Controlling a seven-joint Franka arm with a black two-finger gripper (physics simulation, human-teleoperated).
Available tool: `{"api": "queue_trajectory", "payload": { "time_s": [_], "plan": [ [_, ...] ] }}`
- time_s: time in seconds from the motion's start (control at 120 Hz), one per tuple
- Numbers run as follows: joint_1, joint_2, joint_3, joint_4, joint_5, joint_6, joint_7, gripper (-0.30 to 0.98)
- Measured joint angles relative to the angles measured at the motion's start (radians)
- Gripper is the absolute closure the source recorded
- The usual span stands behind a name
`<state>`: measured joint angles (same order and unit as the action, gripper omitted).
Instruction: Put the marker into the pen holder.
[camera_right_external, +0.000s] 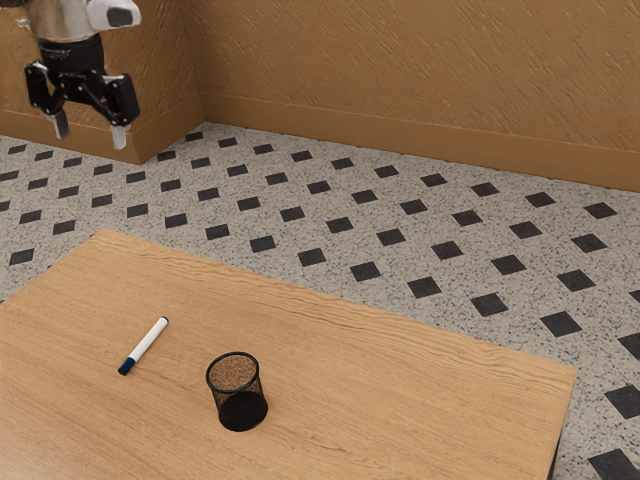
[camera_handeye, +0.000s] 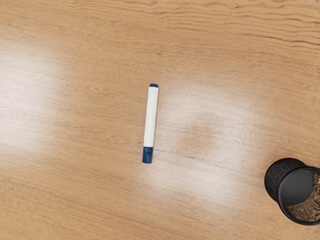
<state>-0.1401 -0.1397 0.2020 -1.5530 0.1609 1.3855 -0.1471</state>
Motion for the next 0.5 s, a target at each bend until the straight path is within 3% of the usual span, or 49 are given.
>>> {"api": "queue_trajectory", "payload": {
  "time_s": [0.175, 0.342, 0.5],
  "plan": [
    [0.01, -0.077, 0.003, -0.137, -0.009, 0.088, -0.038, 0.0],
    [0.069, -0.112, 0.001, -0.432, -0.018, 0.207, -0.08, 0.0],
    [0.113, -0.063, 0.007, -0.732, -0.033, 0.448, -0.117, 0.0]
  ]
}}
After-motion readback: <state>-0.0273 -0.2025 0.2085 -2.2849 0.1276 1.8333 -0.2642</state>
